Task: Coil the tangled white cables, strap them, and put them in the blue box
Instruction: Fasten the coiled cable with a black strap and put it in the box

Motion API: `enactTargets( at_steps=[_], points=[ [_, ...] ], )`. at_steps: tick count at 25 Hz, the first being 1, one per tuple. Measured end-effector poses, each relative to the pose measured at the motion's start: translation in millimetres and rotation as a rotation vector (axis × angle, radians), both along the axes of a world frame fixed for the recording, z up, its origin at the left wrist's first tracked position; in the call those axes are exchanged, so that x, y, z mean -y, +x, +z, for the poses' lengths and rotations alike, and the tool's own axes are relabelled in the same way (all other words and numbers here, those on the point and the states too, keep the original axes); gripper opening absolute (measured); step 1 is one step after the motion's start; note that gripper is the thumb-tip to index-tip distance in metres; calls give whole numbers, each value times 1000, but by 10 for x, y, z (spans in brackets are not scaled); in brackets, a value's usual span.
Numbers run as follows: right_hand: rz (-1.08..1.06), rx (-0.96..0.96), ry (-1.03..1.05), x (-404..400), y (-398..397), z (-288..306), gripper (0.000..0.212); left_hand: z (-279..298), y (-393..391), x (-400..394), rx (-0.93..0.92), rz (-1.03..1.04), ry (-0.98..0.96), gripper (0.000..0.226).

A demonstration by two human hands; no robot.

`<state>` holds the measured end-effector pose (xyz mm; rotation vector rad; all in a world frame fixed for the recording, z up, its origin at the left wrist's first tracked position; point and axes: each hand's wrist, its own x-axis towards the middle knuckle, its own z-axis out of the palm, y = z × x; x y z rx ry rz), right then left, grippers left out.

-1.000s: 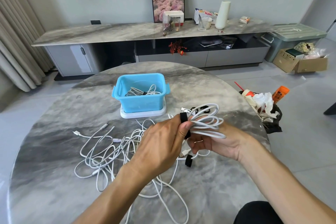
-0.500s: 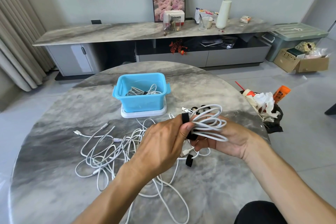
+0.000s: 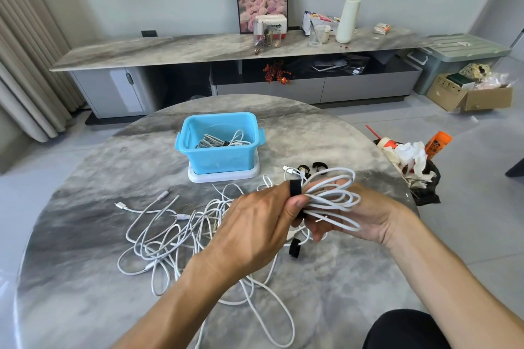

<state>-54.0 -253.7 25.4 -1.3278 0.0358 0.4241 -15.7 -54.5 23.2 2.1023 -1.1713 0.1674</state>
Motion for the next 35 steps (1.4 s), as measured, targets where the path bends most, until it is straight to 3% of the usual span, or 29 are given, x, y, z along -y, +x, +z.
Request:
enactTargets(
  at_steps=[2, 5, 8, 11, 13, 17, 21, 26, 32, 35],
  points=[
    [-18, -9, 6, 40, 31, -31, 21, 9, -16, 1, 33, -13, -9, 24],
    [20, -52, -87, 62, 88, -27, 14, -14, -28, -5, 132, -57, 34, 27],
    [22, -54, -309, 104, 159, 71, 23, -79, -7, -2, 268, -110, 140, 40],
    [32, -33, -528, 73, 235, 196, 13, -129, 24, 50, 387, -90, 240, 42],
    [-69, 42, -696, -61, 269, 187, 20, -146, 42, 69, 435, -17, 269, 40],
    [-449, 363, -993, -418, 110, 50, 28, -45, 45, -20, 344, 79, 244, 44],
    [-536, 539, -884, -519, -16, 61, 30, 30, -31, -107, 168, 51, 149, 38],
    [-521, 564, -723, -527, -36, 69, 26, 22, -89, -115, 11, 79, -39, 28],
    [-555, 559, -581, -515, -36, 107, 26, 68, -82, -101, 149, 1, -109, 11],
    [-616, 535, -599, -510, -39, 118, 24, 79, -16, -83, 0, 13, -161, 20]
  ],
)
